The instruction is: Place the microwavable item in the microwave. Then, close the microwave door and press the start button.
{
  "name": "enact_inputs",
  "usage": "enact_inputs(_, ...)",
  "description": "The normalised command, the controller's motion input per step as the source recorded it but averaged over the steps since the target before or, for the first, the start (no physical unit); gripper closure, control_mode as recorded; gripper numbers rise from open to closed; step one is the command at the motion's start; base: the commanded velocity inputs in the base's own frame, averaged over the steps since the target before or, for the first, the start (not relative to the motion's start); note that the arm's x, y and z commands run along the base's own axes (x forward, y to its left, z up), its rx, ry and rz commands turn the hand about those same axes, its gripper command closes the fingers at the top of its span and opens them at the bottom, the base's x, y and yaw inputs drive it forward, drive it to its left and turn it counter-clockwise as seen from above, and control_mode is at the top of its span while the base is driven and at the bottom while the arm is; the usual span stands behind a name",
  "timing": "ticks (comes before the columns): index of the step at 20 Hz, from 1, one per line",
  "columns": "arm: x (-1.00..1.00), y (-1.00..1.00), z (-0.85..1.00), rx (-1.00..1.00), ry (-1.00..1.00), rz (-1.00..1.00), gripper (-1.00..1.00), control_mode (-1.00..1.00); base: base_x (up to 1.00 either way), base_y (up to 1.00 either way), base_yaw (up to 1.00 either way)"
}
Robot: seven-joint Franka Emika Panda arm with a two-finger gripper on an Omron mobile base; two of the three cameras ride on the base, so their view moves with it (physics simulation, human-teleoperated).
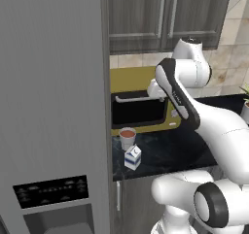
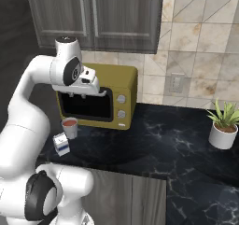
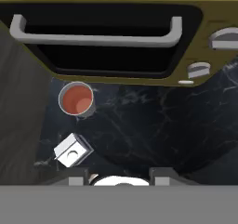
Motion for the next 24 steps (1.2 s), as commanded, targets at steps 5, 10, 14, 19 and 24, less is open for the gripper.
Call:
enact_inputs(5,-0.56,0.06,-0.38,-0.06,-0.08,0.00,-1.00,-1.00,0.00,0.00,0.00)
enact_inputs(10,-0.25,0.86,-1.00,-0.02,0.12,-0.11,-1.00,-1.00,0.00,0.00,0.00)
enact_inputs(14,0.26,0.68,-0.91,0.19,0.11,-0.15,-1.00,-1.00,0.00,0.00,0.00)
enact_inputs(19,0.57,0.04,-0.31,0.07,0.04,-0.04,-1.00,-1.00,0.00,0.00,0.00)
enact_inputs(24,0.28,-0.11,-0.19,0.01,0.01,-0.02,-1.00,-1.00,0.00,0.00,0.00)
